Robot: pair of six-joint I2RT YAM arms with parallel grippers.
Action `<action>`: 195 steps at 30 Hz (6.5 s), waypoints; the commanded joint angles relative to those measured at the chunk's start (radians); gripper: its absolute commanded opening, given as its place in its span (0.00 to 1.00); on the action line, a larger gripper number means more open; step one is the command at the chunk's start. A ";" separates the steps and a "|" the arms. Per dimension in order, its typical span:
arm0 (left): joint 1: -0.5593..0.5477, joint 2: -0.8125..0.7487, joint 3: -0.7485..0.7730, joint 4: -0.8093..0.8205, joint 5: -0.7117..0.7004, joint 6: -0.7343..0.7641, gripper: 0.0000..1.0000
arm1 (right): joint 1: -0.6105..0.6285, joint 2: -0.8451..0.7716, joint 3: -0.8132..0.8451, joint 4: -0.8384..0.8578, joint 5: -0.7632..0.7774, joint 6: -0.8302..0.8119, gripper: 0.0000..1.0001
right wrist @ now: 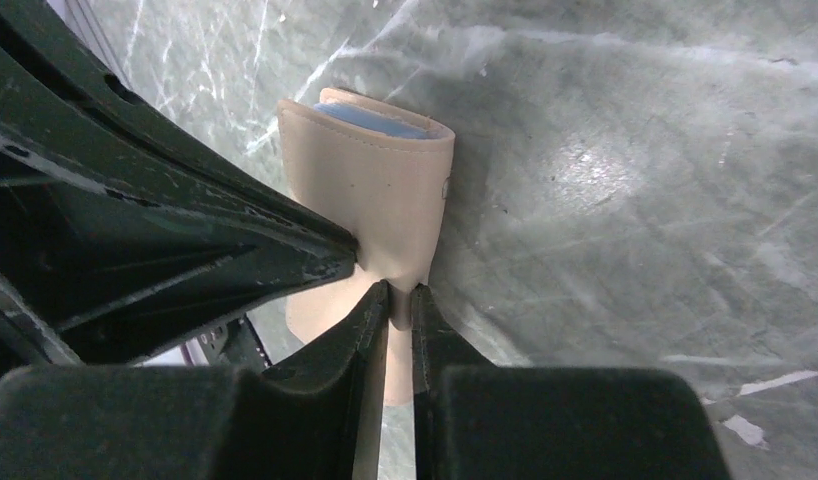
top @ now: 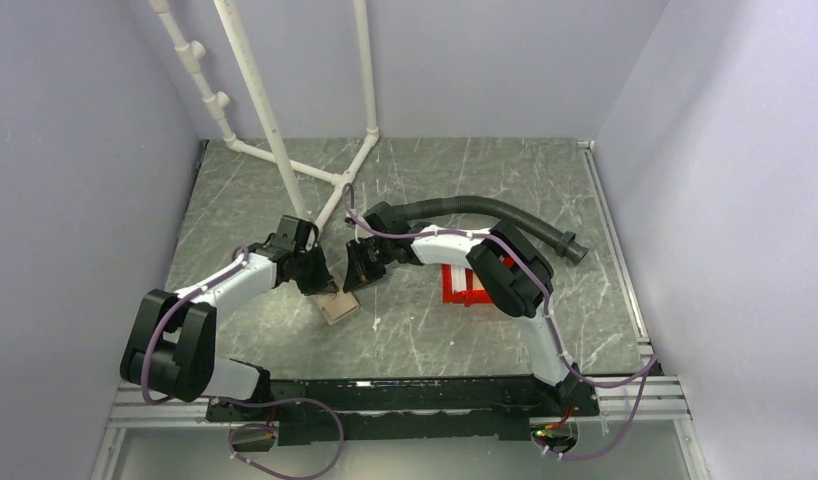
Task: Put the credit cards into the card holder
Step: Close the card holder at the center of the board, then move the card holder to the center of the board.
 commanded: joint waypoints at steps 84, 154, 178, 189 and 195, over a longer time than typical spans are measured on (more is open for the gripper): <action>-0.013 -0.018 0.146 -0.401 -0.154 -0.078 0.26 | 0.010 -0.029 0.016 0.009 -0.033 -0.070 0.52; -0.030 -0.070 0.036 -0.094 -0.113 -0.081 0.00 | 0.112 -0.011 0.022 0.036 0.057 -0.030 0.21; -0.056 -0.159 -0.040 -0.019 -0.145 -0.123 0.00 | 0.110 -0.008 -0.001 0.063 -0.004 -0.028 0.32; -0.056 -0.246 -0.035 -0.151 -0.155 -0.105 0.00 | 0.027 -0.065 -0.062 0.102 -0.046 -0.003 0.53; -0.055 -0.318 0.019 -0.419 -0.342 -0.227 0.35 | 0.022 -0.038 -0.067 0.172 -0.091 0.032 0.59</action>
